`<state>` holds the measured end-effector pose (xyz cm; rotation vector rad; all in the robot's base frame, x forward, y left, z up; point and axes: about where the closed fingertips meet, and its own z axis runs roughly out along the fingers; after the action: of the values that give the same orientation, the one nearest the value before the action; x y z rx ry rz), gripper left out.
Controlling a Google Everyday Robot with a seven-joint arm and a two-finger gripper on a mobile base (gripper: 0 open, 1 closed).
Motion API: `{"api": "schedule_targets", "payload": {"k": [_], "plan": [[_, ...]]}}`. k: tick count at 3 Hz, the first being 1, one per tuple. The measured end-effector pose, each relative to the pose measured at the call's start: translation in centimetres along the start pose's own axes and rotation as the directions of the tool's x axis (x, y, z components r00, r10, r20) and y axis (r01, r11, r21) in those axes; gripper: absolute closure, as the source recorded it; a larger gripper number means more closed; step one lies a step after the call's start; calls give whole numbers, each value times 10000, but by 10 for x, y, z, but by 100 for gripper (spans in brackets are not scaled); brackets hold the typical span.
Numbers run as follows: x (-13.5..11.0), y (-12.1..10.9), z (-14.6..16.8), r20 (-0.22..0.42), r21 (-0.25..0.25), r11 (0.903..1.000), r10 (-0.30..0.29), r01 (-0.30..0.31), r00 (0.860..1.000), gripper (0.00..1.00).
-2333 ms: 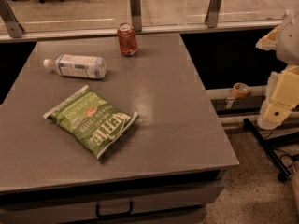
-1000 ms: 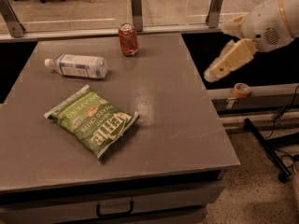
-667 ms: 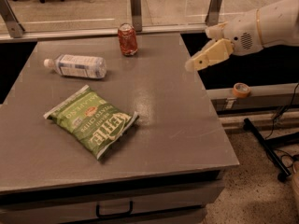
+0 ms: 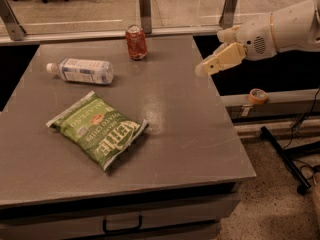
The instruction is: Move coke can near green jalapeno chip bag
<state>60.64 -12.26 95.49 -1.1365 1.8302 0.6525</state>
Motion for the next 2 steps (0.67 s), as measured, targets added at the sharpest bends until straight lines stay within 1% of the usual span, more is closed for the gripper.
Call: {"api": "schedule_targets", "payload": {"k": [1,2], "plan": [[5,0,27,100,-24,9996,280,-280,9996,0],[7,-10,75,741,-208,9986,495,-481,9960,0]]}}
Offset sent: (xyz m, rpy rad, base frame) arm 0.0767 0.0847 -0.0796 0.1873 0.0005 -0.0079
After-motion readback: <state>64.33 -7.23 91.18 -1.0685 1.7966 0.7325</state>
